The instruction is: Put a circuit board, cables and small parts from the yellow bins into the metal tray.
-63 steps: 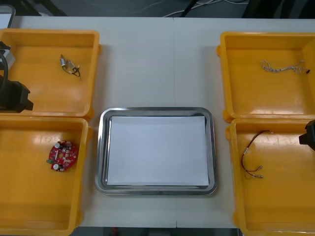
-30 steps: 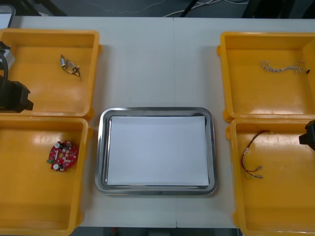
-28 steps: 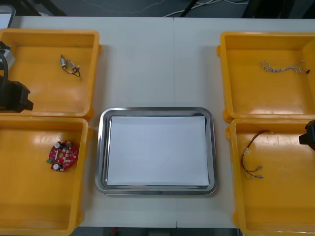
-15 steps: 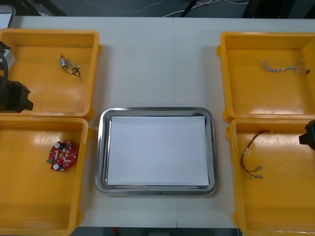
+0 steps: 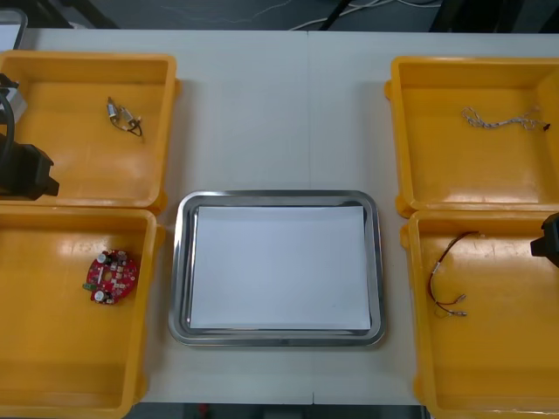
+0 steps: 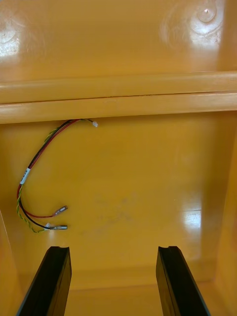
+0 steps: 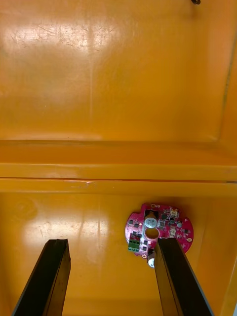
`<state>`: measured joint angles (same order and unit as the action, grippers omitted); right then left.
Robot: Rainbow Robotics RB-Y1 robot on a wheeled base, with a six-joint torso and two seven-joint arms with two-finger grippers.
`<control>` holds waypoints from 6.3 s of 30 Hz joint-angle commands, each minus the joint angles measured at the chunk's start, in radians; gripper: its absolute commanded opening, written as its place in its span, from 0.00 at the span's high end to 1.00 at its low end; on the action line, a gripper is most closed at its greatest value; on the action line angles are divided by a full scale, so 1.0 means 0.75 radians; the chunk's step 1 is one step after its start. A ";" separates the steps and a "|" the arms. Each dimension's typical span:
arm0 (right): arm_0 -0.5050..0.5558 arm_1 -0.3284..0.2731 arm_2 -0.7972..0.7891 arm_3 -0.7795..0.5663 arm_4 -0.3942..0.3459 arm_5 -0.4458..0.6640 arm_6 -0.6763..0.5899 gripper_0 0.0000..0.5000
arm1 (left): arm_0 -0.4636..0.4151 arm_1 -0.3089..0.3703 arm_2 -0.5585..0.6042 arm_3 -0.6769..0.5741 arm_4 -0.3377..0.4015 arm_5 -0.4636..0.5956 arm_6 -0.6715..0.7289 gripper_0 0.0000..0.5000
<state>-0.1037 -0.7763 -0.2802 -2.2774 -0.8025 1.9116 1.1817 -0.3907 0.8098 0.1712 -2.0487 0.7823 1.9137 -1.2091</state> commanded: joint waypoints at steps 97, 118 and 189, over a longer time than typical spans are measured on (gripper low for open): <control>0.208 0.139 0.263 -0.038 0.182 -0.319 0.380 0.00 | 0.384 0.133 0.207 -0.177 0.190 -0.251 -0.149 0.00; 0.326 0.266 0.359 -0.038 0.405 -0.338 0.396 0.00 | 0.685 0.139 0.134 -0.230 0.113 -0.658 -0.247 0.00; 0.318 0.325 0.269 0.104 0.420 -0.483 0.484 1.00 | 0.619 0.156 -0.001 0.222 0.528 -0.760 -1.995 0.00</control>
<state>0.1336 -0.5317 -0.0210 -2.1444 -0.4699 1.5123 1.4988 0.0651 0.8805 0.1869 -1.8774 1.1946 1.3515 -2.6444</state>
